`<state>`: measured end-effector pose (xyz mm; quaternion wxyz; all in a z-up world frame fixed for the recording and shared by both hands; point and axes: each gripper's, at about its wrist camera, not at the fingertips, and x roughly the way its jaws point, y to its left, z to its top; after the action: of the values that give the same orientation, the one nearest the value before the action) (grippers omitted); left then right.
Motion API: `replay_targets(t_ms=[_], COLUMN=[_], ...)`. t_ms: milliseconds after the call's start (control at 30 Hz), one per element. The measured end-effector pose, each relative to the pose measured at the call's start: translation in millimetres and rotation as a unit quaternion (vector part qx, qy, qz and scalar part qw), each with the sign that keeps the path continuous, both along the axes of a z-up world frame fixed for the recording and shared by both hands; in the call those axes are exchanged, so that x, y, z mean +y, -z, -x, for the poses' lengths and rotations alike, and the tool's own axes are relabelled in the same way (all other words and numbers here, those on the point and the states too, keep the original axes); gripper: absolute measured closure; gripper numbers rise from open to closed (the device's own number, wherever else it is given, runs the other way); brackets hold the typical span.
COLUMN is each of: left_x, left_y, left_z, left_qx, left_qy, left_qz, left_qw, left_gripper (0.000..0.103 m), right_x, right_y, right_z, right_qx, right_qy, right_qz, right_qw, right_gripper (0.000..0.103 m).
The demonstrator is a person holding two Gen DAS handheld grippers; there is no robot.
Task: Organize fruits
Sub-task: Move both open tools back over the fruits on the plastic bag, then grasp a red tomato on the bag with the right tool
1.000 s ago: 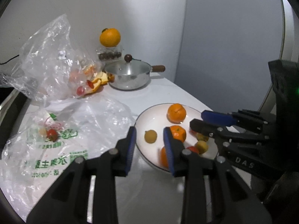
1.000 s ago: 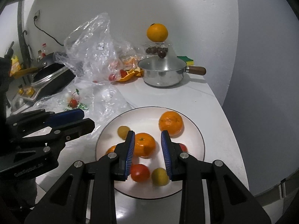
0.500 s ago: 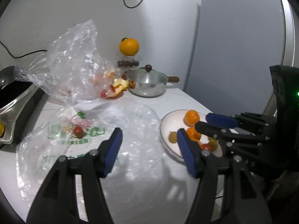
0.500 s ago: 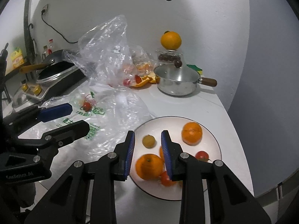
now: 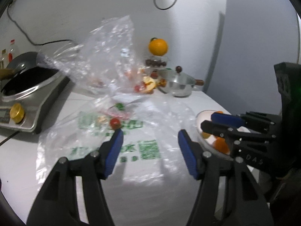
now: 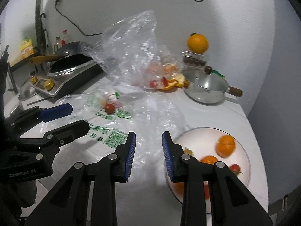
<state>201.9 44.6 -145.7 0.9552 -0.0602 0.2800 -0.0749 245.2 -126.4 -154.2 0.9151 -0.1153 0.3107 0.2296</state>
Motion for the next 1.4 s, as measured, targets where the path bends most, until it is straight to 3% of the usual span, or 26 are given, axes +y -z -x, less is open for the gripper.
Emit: replay_targets(t_ms=[500, 900, 1000, 1400], left_x=[67, 87, 90, 91], left_y=[25, 30, 29, 32], left_z=[-14, -28, -29, -27], left_qx=[0.027, 0.040, 0.037, 0.045], left_qy=[-0.063, -0.083, -0.082, -0.071], left_qz=[-0.004, -0.018, -0.024, -0.022], left_qw=[0.9976, 0.9956, 0.9956, 0.9962], left_gripper=[0.041, 0.041, 0.041, 0.041], right_x=[86, 126, 133, 148], right_y=[22, 51, 58, 74], right_z=[-52, -90, -98, -116], right_qx=[0.046, 0.079, 0.088, 0.107], right_qy=[-0.075, -0.079, -0.074, -0.067], right_qz=[0.006, 0.039, 0.046, 0.058], right_qw=[0.996, 0.993, 0.992, 0.990], right_gripper=[0.072, 0.072, 0.065, 0.065])
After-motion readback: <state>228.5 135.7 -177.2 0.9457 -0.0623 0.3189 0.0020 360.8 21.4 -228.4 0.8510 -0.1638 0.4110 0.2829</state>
